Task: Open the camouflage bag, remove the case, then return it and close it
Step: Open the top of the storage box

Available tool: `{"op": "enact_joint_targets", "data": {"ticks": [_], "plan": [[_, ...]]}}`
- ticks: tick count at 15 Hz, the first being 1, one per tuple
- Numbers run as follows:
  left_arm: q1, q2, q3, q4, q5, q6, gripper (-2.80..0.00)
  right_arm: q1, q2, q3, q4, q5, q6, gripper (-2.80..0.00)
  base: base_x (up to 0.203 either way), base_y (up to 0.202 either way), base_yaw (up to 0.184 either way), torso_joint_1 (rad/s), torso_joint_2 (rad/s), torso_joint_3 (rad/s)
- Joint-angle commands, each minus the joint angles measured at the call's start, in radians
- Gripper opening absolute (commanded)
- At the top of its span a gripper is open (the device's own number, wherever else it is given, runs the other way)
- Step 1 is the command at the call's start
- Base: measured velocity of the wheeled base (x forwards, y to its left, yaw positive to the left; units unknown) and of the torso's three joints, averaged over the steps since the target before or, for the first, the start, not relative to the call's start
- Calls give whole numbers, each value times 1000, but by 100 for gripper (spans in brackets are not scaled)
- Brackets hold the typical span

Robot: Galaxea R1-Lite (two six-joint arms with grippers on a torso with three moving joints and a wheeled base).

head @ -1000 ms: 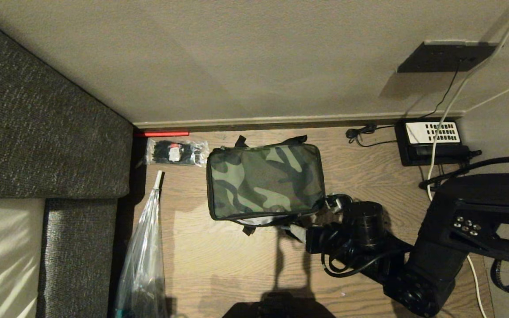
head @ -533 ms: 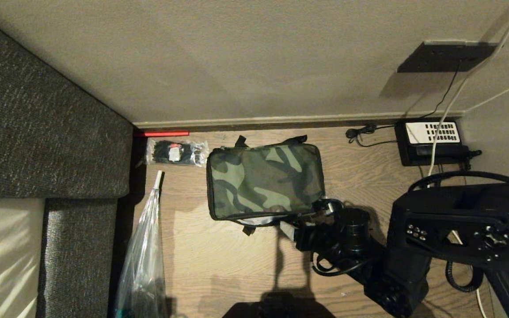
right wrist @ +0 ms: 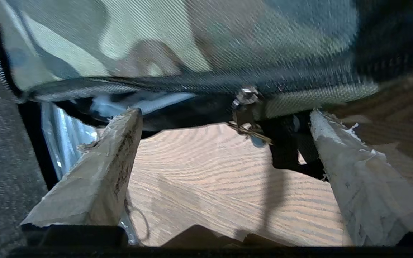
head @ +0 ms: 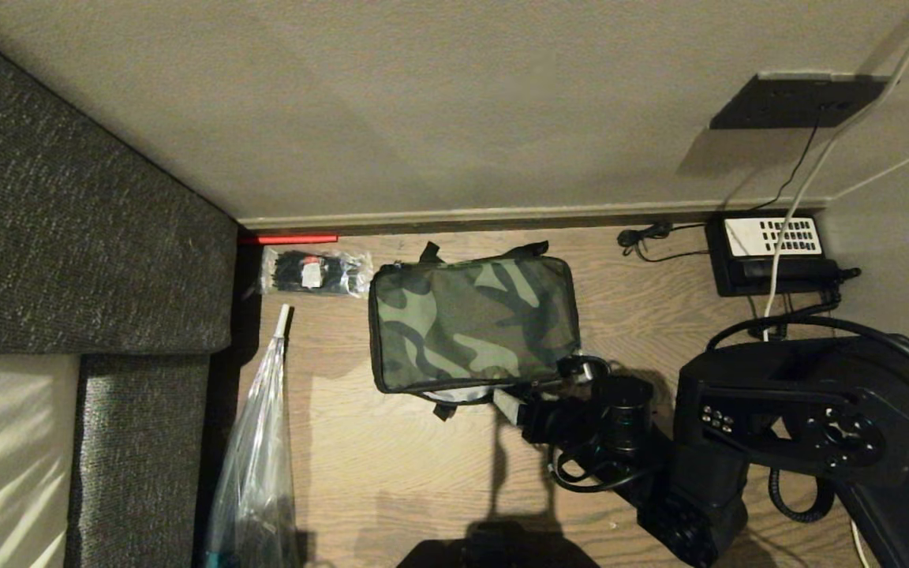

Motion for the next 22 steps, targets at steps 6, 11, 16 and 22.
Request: {"op": "enact_joint_targets", "data": {"ticks": [6,11,16,22], "plan": [[0,-2,3,-1,0,-2,-280,-8,-151,72,47,45,3,0,0,0,0,0,0,0],[0,0,3,-1,0,-1,-280,-7,-226,105,111,112,57,0,0,0,0,0,0,0],[0,0,3,-1,0,-1,-280,-8,-208,114,153,191,106,0,0,0,0,0,0,0],[0,-2,3,-1,0,-1,-280,-8,-123,59,137,146,107,0,0,0,0,0,0,0]]}}
